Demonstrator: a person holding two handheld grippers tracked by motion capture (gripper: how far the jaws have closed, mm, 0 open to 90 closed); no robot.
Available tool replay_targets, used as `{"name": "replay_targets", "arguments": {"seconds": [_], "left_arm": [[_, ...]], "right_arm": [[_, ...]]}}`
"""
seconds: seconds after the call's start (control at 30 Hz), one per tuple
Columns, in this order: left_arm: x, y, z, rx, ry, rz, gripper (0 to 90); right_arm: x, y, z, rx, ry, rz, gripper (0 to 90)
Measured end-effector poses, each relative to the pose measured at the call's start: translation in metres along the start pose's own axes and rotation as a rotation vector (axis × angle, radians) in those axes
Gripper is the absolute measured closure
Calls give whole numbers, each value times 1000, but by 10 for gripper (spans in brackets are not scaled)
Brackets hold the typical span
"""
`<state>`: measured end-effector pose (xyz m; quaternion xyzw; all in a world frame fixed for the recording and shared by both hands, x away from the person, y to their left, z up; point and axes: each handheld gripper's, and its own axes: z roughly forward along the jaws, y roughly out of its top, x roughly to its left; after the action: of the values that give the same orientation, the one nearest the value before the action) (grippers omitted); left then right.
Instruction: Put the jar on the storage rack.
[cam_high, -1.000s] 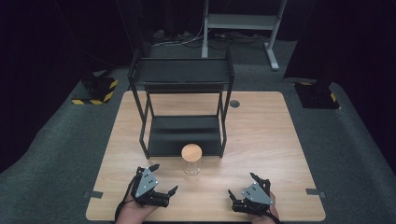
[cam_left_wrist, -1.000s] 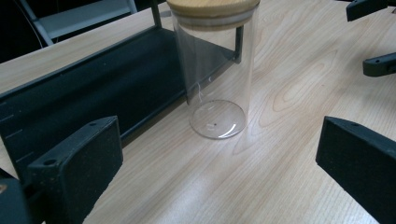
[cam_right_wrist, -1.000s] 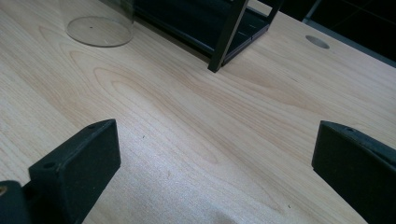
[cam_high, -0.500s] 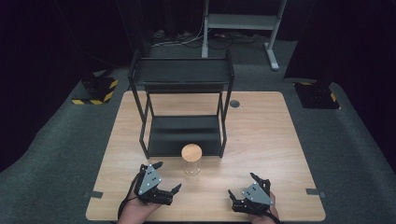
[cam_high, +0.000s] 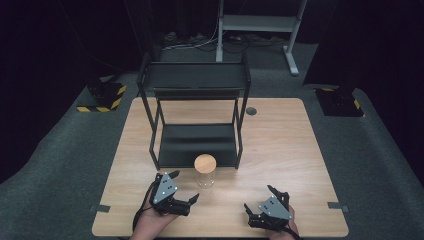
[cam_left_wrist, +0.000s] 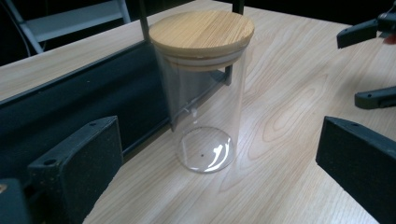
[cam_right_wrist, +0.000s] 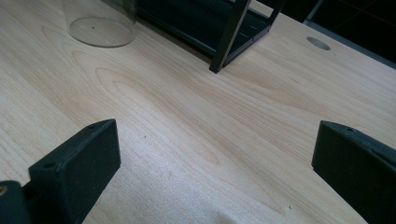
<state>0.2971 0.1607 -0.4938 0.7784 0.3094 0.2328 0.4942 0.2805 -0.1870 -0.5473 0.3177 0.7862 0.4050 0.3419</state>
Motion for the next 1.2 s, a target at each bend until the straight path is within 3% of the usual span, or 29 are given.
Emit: {"name": "replay_targets", "arguments": {"seconds": [1.2], "left_arm": [[1,16,30,-40,-17,-24,7]], "right_arm": [[0,0,-1,-7,1,0,3]]}}
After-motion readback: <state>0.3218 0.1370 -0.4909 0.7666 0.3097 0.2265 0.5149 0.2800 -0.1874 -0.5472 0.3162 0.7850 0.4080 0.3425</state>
